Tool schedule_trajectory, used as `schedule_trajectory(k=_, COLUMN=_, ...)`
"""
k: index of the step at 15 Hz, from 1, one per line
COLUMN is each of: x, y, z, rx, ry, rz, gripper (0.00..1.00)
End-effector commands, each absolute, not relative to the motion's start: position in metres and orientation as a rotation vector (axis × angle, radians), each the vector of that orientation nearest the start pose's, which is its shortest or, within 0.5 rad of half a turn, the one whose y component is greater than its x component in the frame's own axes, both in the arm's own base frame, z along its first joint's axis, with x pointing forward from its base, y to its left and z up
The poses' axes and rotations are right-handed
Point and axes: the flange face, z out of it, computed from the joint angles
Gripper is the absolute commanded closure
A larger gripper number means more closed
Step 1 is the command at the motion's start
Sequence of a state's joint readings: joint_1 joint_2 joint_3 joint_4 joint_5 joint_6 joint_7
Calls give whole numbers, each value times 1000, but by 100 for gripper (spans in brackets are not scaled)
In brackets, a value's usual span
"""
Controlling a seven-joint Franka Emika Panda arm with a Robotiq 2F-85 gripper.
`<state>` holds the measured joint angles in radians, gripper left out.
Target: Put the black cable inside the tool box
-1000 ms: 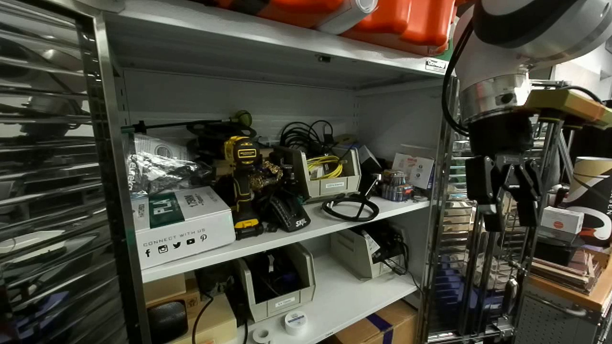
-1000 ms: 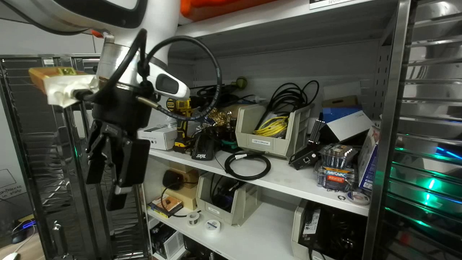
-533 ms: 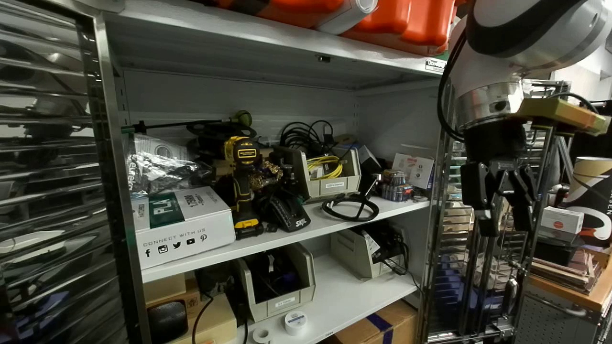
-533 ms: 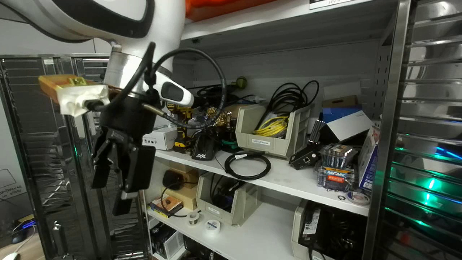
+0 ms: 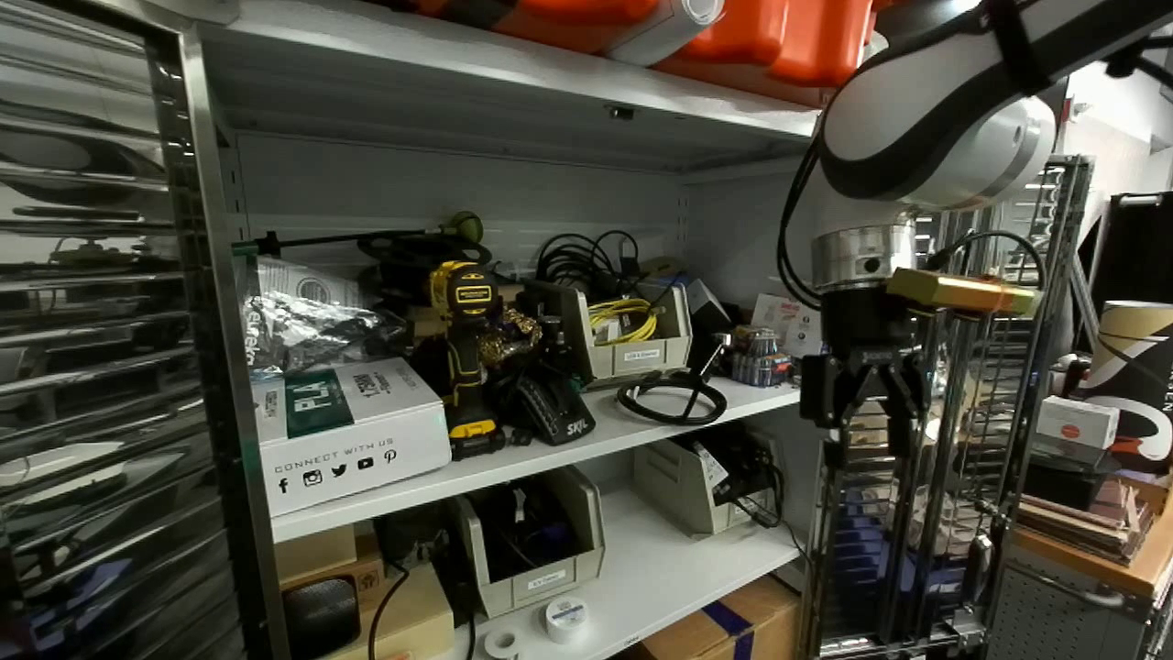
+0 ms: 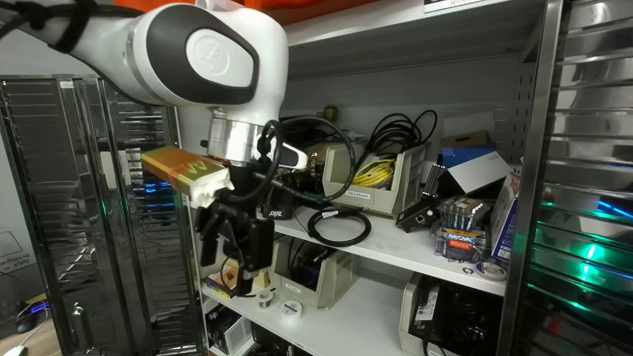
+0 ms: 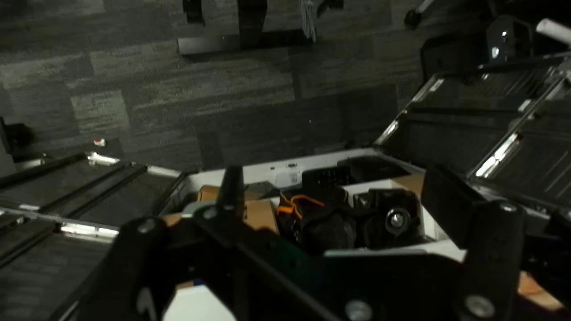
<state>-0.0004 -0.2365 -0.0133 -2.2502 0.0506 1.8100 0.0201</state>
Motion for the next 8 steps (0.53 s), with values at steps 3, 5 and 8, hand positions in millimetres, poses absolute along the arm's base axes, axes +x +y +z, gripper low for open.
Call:
schedule_trajectory(k=3, x=515, y=-14, z=445, rx=-3037, ry=233, rz=-4, gripper=0)
schedule_trajectory(k=5, x=535, y=-15, z=446, rx=-2998, ry=306, rz=-98, gripper=0)
schedule_trajectory(k=8, x=563, y=-12, z=447, rx=-2938, ry=404, rz=-223, gripper=0)
